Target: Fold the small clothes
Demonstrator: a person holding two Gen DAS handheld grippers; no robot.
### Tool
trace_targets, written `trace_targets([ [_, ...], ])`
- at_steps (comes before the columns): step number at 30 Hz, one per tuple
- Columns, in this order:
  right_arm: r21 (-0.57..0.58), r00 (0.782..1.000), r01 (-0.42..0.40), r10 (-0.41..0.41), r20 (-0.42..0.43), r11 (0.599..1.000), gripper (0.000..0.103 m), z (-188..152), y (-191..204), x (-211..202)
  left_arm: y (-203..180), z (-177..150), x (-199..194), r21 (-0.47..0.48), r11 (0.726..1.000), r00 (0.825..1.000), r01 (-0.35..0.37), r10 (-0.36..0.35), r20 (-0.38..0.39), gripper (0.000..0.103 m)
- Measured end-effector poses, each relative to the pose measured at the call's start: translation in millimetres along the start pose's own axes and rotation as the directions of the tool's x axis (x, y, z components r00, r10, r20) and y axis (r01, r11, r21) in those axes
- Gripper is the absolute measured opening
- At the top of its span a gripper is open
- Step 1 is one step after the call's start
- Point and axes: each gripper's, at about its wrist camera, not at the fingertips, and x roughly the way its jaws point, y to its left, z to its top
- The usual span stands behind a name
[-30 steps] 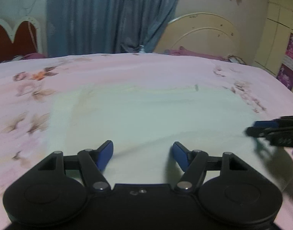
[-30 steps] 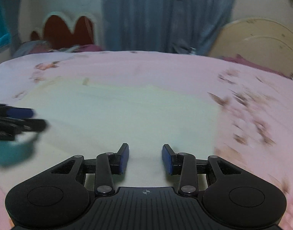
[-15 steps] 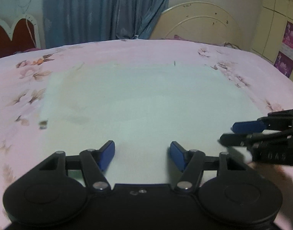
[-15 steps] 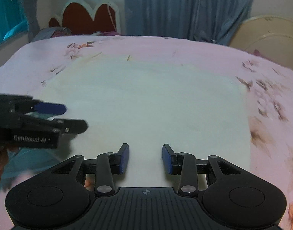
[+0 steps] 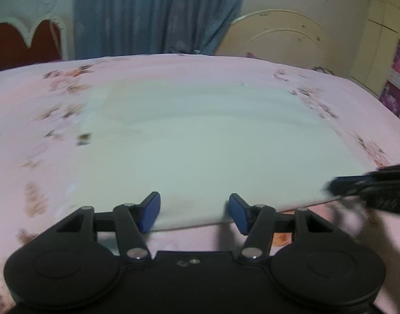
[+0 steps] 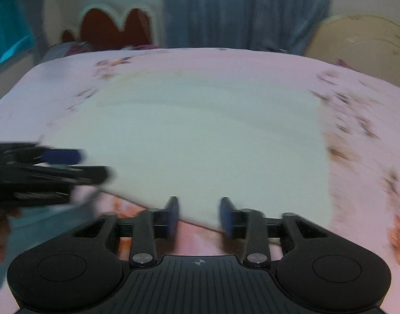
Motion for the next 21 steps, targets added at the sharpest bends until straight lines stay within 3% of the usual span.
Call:
trace_targets([
  [6,0.058,0.992,0.123,-0.122,-0.025,0.991,0.008,-16,-43,-16,23,-9,-13,-0.028,0.998,0.999,-0.051,0.051,-0.003,0.05],
  [10,0.063,0.991,0.13,-0.128,-0.034,0.99,0.008,-21,-49,-23,27,-10,-17,-0.043,0.997,0.998,-0.064,0.063,-0.01,0.047],
  [15,0.059,0.989,0.14,-0.142,0.035,0.988,0.008,-18,-42,-35,27,-11,-20,-0.059,0.996,0.998,-0.064,0.063,-0.008,0.047],
  [18,0.053,0.987,0.159,-0.159,-0.002,0.986,0.008,-19,-43,-27,31,-11,-25,-0.077,0.995,0.997,-0.071,0.073,0.027,0.046],
  [21,0.063,0.987,0.158,-0.157,-0.02,0.985,0.008,-21,-48,-22,37,-11,-21,-0.095,0.993,0.997,-0.069,0.07,0.008,0.045],
])
